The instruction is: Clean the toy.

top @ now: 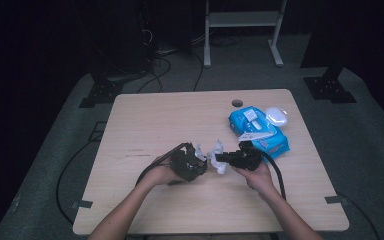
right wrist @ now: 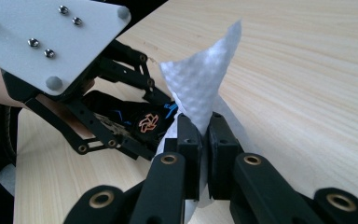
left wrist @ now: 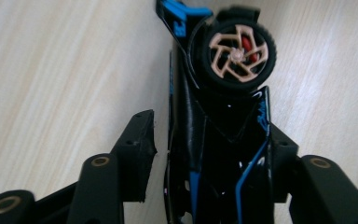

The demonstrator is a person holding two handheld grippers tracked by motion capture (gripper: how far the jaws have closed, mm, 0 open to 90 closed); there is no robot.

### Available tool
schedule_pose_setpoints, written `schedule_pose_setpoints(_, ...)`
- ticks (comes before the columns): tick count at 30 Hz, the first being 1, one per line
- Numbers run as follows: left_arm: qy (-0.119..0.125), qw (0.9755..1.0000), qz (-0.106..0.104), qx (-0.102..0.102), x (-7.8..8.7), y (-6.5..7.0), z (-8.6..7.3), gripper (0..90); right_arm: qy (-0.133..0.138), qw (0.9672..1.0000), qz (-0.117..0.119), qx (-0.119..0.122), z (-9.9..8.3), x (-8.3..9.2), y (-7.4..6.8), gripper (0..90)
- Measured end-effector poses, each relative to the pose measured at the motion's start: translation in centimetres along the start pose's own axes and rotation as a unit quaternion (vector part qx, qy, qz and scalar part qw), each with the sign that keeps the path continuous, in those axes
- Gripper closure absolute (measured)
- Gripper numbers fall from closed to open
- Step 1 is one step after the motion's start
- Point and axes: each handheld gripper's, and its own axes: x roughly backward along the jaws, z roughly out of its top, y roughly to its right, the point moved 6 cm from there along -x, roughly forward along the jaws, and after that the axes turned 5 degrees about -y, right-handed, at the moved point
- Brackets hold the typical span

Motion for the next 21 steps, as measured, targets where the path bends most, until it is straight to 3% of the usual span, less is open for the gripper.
schedule_pose_setpoints(3, 0.006, 1.0, -0.005, -0.002, 0.2, 0.1, 0.1, 56.2, -0.002, 1.0, 0.003, -0.004, -0.1, -0.2, 0.1, 85.0)
schedule_pose_setpoints(5, 0.014, 0.9998, 0.004, -0.011, 0.3, 0.1, 0.0, 56.4, 0.0, 1.0, 0.006, -0.007, -0.1, -0.1, 0.1, 85.0)
schedule_pose_setpoints(8, 0.061, 0.9982, 0.0, -0.004, 0.9, 0.2, 0.0, 56.5, 0.007, 0.9999, 0.009, -0.01, 0.1, 0.3, 0.1, 85.0)
schedule_pose_setpoints(12, 0.134, 0.991, -0.004, 0.004, 2.1, 0.5, 0.3, 56.7, 0.026, 0.9993, 0.026, -0.009, 0.8, 1.1, -0.7, 85.1)
schedule_pose_setpoints(17, 0.175, 0.9846, 0.009, -0.004, 2.9, 1.4, 1.1, 56.8, 0.044, 0.9977, 0.049, 0.019, 2.0, 1.8, -3.3, 85.1)
schedule_pose_setpoints(19, 0.197, 0.9805, 0.009, 0.0, 3.4, 1.5, 1.3, 56.9, 0.047, 0.9971, 0.049, 0.035, 2.2, 1.9, -4.2, 85.1)
schedule_pose_setpoints(21, 0.212, 0.9772, 0.004, 0.006, 3.6, 1.5, 1.3, 56.9, 0.053, 0.9967, 0.051, 0.035, 2.4, 2.1, -4.4, 85.1)
